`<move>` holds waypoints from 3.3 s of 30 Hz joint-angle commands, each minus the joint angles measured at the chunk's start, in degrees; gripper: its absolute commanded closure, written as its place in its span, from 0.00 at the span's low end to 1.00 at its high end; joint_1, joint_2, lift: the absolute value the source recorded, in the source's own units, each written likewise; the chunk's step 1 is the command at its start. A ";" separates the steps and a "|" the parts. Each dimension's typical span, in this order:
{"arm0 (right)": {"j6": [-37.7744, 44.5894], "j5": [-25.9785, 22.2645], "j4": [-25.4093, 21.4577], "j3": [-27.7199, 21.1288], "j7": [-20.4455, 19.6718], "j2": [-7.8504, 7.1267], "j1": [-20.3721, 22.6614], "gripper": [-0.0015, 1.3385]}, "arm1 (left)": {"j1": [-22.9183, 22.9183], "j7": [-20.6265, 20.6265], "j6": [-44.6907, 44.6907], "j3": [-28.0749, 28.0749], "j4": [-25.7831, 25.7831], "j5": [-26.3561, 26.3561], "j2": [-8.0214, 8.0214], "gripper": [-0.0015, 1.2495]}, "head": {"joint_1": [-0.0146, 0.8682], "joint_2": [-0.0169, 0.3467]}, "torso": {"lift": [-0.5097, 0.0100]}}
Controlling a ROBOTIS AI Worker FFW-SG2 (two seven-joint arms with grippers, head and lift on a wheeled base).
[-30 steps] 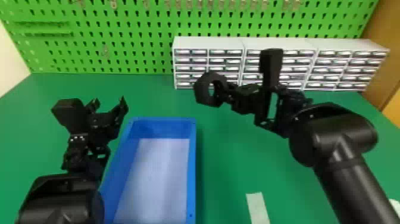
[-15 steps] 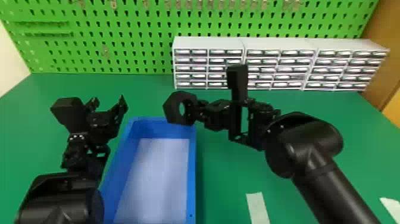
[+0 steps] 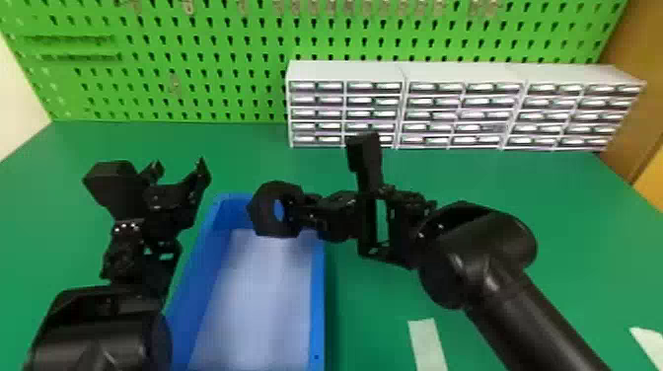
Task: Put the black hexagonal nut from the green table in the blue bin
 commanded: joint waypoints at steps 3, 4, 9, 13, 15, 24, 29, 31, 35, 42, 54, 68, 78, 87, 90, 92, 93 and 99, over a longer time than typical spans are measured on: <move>0.01 -1.16 1.96 2.46 0.00 -0.02 -0.54 0.76 | -0.03 0.00 0.00 0.07 0.00 0.00 -0.15 0.39 | 0.79 0.19 | 0.79; 0.01 -1.34 2.40 2.98 0.00 -0.02 -0.71 0.76 | -0.03 0.00 0.00 0.07 0.00 0.00 -0.15 0.39 | 0.79 0.19 | 0.79; 0.10 -2.57 3.80 5.27 0.00 -0.11 -1.42 0.76 | -0.12 0.00 0.00 0.07 0.09 -0.09 -0.15 0.39 | 0.79 0.19 | 0.79; 0.10 -3.36 4.59 6.32 0.00 -0.02 -1.59 0.76 | -0.21 0.00 0.00 0.07 0.09 -0.18 -0.15 0.39 | 0.79 0.19 | 0.79; 0.10 -3.62 4.77 6.59 0.00 0.07 -1.59 0.76 | -0.21 0.00 0.00 0.07 0.09 -0.18 -0.15 0.39 | 0.79 0.19 | 0.79; 0.54 -3.62 4.86 6.94 0.00 0.16 -1.86 0.61 | -0.21 0.00 0.00 0.07 0.09 -0.26 -0.15 0.39 | 0.79 0.19 | 0.79; 0.72 -3.80 4.86 6.59 0.00 0.16 -1.86 0.40 | -0.21 0.00 0.00 0.07 0.09 -0.18 -0.15 0.39 | 0.79 0.19 | 0.79; 0.72 -3.80 4.86 6.41 0.00 0.25 -1.77 0.37 | -0.21 0.00 0.00 0.07 0.09 -0.18 -0.15 0.39 | 0.79 0.19 | 0.79; 0.72 -3.71 4.86 5.53 0.00 0.33 -1.59 0.33 | -0.21 0.00 0.00 0.07 0.09 -0.18 -0.15 0.39 | 0.79 0.19 | 0.79; 0.72 -2.66 4.86 4.04 0.00 0.33 -1.42 0.31 | -0.21 0.00 0.00 0.07 0.09 -0.18 -0.15 0.39 | 0.79 0.19 | 0.79; -0.51 3.93 2.13 -6.33 0.00 1.30 0.34 0.30 | 0.06 0.00 0.00 0.07 0.09 -0.09 -0.15 0.39 | 0.79 0.19 | 0.79; -1.39 9.21 -3.05 -20.31 -0.08 0.33 2.80 0.29 | 0.32 0.00 0.00 0.16 0.00 -0.09 -0.15 0.39 | 0.79 0.19 | 0.79; -1.39 11.84 -5.69 -27.43 -0.08 0.51 4.29 0.29 | 0.50 0.00 0.00 0.16 0.09 -0.09 -0.15 0.39 | 0.79 0.19 | 0.79; -1.39 14.13 -8.15 -32.17 -0.08 0.60 6.05 0.29 | 0.50 0.00 0.00 0.16 0.09 -0.09 -0.15 0.39 | 0.79 0.19 | 0.79; -1.30 15.01 -9.12 -33.84 -0.17 0.69 6.67 0.29 | 0.50 0.00 0.00 0.16 0.00 -0.09 -0.15 0.39 | 0.79 0.19 | 0.79; -1.30 15.36 -9.65 -35.07 -0.17 0.69 7.11 0.29 | 0.41 0.00 0.00 0.16 0.00 -0.09 -0.15 0.39 | 0.79 0.19 | 0.79; -1.30 15.45 -9.91 -35.77 -0.17 0.77 7.37 0.30 | 0.50 0.00 0.00 0.16 0.00 -0.09 -0.15 0.39 | 0.79 0.19 | 0.79; -1.39 16.24 -11.76 -38.85 -0.35 0.60 8.95 0.30 | 0.41 0.00 0.00 0.07 0.09 -0.09 -0.15 0.39 | 0.79 0.19 | 0.79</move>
